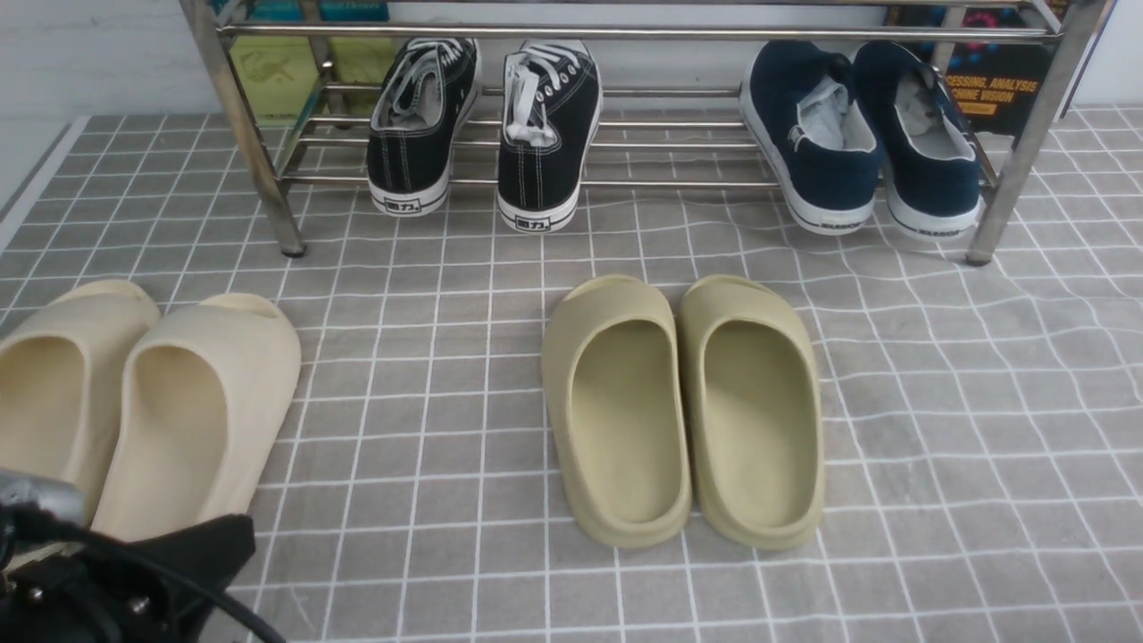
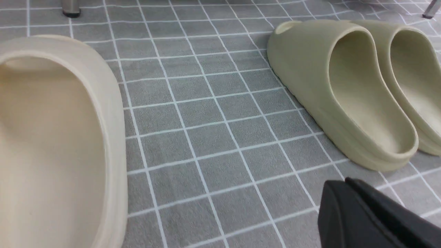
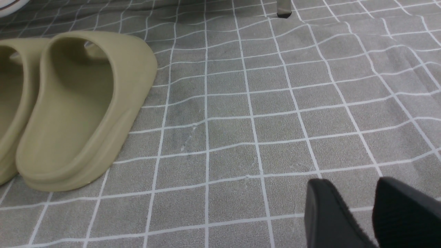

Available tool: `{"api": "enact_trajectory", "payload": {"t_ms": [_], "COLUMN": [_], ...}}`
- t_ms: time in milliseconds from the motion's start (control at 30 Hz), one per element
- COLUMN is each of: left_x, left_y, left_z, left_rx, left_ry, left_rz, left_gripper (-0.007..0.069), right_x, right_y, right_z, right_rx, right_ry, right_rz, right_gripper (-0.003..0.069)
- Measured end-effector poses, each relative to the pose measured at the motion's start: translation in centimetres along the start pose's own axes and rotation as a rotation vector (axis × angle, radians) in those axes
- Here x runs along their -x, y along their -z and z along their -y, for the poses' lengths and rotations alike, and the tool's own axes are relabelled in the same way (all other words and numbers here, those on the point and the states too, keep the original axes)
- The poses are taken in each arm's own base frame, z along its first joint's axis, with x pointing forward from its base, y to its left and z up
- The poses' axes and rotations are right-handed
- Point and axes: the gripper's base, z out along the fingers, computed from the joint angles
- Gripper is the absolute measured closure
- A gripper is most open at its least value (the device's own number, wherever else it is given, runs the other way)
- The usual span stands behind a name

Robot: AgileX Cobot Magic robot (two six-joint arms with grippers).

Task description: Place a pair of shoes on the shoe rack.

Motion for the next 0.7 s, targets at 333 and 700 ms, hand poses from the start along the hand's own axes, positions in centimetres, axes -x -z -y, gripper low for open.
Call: {"api": "enact_trajectory", "payload": {"t_ms": [333, 700], "left_x": [-1.9, -6.0], "left_y": [3.2, 3.0], "left_z": [-1.4, -2.7], "left_rx": [0.14, 0.248], "left_ry": [-0.083, 0.034], "left_rz": [0.299, 0.133], "left_gripper": [0.0638, 0.0638], "right_x": [0.0, 0.0], "right_y": [0.0, 0.0], "right_z": [0.0, 0.0], "right_rx": [0.0, 0.0], "right_ry": [0.0, 0.0], "right_rz": [0.0, 0.0], "right_gripper": [0.0419, 0.0419]}}
